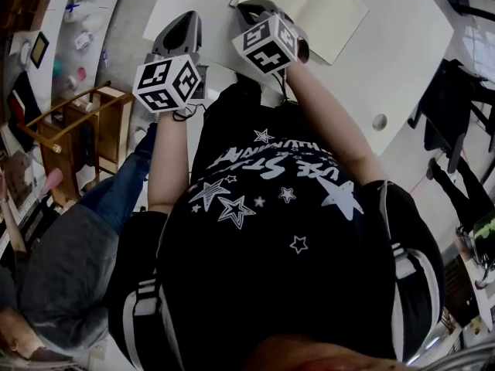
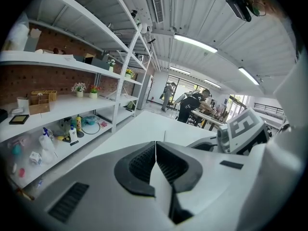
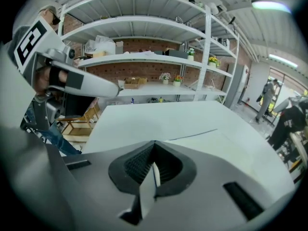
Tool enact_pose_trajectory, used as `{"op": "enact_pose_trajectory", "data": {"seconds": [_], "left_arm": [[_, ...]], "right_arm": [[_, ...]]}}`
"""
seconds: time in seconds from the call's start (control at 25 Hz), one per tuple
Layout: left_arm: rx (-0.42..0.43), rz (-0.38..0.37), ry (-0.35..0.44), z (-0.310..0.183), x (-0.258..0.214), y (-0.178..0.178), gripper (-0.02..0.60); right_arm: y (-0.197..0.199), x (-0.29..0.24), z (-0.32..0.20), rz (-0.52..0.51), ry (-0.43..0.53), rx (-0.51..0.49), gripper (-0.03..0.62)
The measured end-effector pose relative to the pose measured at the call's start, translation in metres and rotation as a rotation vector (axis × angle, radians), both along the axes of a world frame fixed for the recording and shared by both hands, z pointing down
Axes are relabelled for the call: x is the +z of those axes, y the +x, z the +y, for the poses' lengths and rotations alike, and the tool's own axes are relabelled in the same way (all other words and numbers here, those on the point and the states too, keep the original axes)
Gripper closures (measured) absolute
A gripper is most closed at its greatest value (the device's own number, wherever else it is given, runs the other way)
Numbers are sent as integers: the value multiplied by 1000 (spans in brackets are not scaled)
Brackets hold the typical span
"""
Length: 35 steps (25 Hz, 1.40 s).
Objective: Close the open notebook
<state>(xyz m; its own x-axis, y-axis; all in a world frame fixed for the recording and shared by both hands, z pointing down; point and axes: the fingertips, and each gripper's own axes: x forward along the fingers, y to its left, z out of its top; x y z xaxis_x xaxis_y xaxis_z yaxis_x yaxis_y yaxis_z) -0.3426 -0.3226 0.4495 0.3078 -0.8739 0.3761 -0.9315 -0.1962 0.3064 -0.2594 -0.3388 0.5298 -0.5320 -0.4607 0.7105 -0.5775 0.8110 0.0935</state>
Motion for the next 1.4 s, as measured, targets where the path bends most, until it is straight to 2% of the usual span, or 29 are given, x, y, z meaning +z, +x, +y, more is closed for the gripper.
{"op": "enact_pose_trajectory", "data": {"seconds": [0.32, 0.52, 0.64, 0.8, 0.92, 1.0, 1.16, 1.4], "left_arm": [[40, 2, -8, 2, 5, 16, 568], [83, -7, -27, 2, 13, 30, 568], [96, -3, -25, 0, 13, 35, 568], [103, -3, -19, 1, 11, 44, 568], [100, -1, -16, 1, 10, 41, 568], [93, 1, -15, 1, 9, 36, 568], [77, 2, -11, -3, 9, 23, 568], [71, 9, -21, -9, 14, 4, 568]], "right_arm": [[43, -49, 4, -93, 136, 102, 586], [85, -63, 11, -114, 137, 199, 586], [98, -55, 17, -87, 138, 210, 586], [78, -44, 26, -38, 161, 94, 580], [49, -35, 28, -11, 153, 11, 514], [31, -30, 24, 13, 154, -20, 494], [5, -16, 8, 67, 135, -27, 482], [-13, 24, -12, 151, 19, 37, 454]]}}
